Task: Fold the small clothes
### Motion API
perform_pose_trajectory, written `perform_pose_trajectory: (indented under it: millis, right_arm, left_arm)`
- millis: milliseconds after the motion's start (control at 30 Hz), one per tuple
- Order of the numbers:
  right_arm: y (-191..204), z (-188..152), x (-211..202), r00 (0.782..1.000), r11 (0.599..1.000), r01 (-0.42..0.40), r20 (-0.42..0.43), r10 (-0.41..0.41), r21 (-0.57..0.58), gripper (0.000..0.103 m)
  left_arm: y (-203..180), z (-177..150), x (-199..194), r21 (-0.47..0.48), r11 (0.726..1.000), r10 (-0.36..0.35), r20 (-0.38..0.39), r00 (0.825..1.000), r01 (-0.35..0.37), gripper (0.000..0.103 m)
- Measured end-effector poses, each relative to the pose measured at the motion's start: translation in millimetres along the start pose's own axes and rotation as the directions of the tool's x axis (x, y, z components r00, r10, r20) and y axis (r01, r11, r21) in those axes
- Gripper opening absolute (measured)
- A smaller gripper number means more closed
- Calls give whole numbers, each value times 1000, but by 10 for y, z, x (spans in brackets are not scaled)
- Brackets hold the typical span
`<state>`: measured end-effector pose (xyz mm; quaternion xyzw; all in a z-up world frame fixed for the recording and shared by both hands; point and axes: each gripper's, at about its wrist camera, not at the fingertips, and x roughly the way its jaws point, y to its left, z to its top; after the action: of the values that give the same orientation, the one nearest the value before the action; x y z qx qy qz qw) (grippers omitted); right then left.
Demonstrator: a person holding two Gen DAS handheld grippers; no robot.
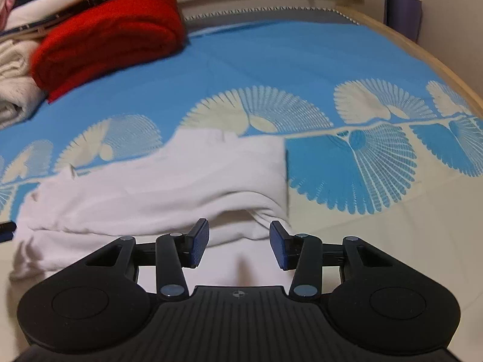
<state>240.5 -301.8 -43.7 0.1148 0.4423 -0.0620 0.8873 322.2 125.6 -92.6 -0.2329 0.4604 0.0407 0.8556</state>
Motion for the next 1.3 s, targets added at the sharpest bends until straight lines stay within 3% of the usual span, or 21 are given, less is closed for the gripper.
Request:
perform_pose_trajectory:
  millis: [167, 400, 500, 633, 733, 833, 900, 933, 1000, 1100, 1167, 1300]
  right_arm:
    - [-54, 21, 105, 1000, 1000, 5, -9, -5, 25, 46]
    - [-283, 107, 142, 999, 985, 46, 7, -47, 163, 46]
    - [-353, 126, 174, 998, 971, 51, 15, -56, 232, 46]
    - [-403, 139, 222, 998, 955, 45, 18, -53, 292, 46]
    - [-453, 154, 238, 999, 940, 36, 24, -47, 338, 46]
    - [-467, 166, 258, 999, 931, 13, 24, -23, 366, 46]
    - [-444, 166, 309, 1000, 931, -7, 5, 5, 365, 46]
    - [-430, 161, 348, 1000, 932, -11, -12, 16, 363, 46]
    - [-419, 131, 455, 998, 933, 5, -64, 20, 361, 46]
    - [-429, 58, 625, 987, 933, 76, -156, -22, 352, 46]
    - [-461, 9, 696, 982, 930, 112, -185, -49, 349, 47]
    - [-455, -14, 719, 957, 932, 246, -222, -188, 268, 45]
  left_arm:
    - [57, 46, 277, -31, 999, 31, -31, 999, -32, 35]
    - [71, 95, 379, -33, 999, 29, -20, 999, -29, 34]
    - [38, 116, 336, 13, 1000, 9, -6, 1000, -9, 0]
    - [-93, 182, 55, 69, 998, -2, 61, 998, -2, 0]
    - [-186, 249, -422, 78, 997, -16, 145, 989, 4, 0]
    - [-201, 195, -747, 147, 978, 117, 179, 977, -144, 0]
    - [-118, 134, -687, 202, 958, 189, 99, 977, -206, 6]
    - [-76, 125, -626, 225, 953, 196, 50, 979, -202, 9]
    - [12, 162, -615, 206, 956, 202, 50, 978, -208, 10]
    - [34, 242, -673, 194, 968, 150, 77, 986, -162, 14]
    - [55, 231, -622, 199, 973, 113, 37, 993, -118, 17]
    - [112, 189, -414, 190, 973, 141, -41, 989, -130, 18]
